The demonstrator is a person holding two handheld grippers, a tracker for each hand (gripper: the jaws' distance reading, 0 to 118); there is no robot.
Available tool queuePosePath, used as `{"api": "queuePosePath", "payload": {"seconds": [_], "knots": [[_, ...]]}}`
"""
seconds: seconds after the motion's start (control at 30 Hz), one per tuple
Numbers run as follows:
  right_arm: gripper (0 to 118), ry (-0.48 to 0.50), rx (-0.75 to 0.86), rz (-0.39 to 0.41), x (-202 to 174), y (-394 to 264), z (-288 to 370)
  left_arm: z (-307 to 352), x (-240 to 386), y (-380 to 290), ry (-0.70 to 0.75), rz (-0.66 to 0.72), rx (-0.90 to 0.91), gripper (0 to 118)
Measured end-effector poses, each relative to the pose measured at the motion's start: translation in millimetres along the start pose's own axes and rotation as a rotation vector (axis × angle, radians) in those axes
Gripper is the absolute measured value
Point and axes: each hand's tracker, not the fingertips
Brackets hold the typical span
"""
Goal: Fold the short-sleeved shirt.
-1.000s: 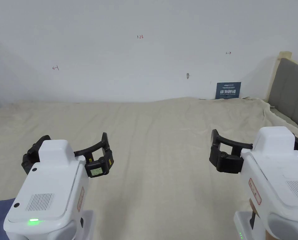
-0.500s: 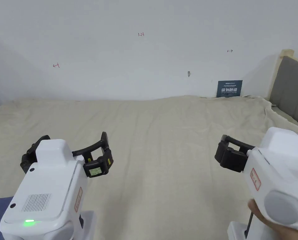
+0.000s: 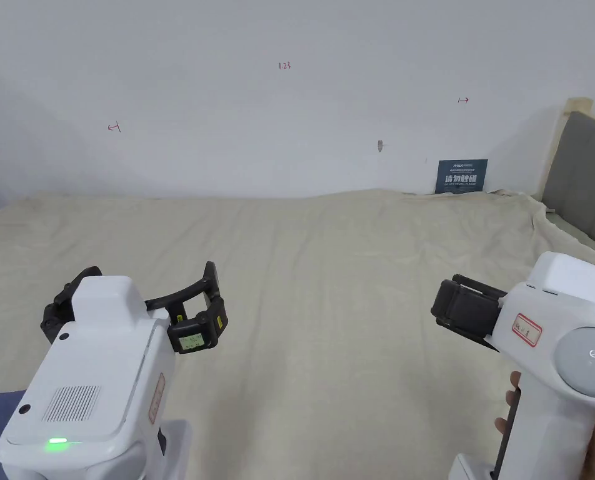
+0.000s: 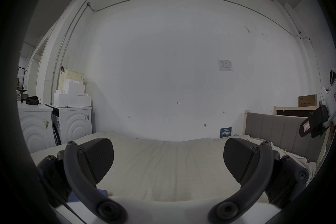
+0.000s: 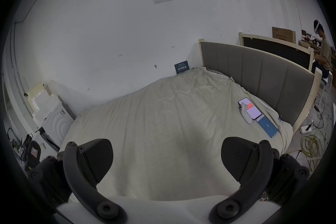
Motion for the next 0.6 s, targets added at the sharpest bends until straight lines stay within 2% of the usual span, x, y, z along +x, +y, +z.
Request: {"api": "queuePosePath", "payload": {"seconds": [0.13,0.33,0.5,0.6], "knots": [[115,-0.002,-0.004,0.032,-2,1,-4,0,0,1,-0.002,-0.003,0.000,118],[115,-0.001,-0.033,0.030,0,2,-10,0,0,1,-0.001,-0.002,0.002,118],[115,0.012,0.045,0.045,4,0,-13,0,0,2,0.004,-0.005,0.007,118],[115,0.040,0.110,0.106,5,-3,-15,0,-1,2,0.007,0.001,0.008,118]]}}
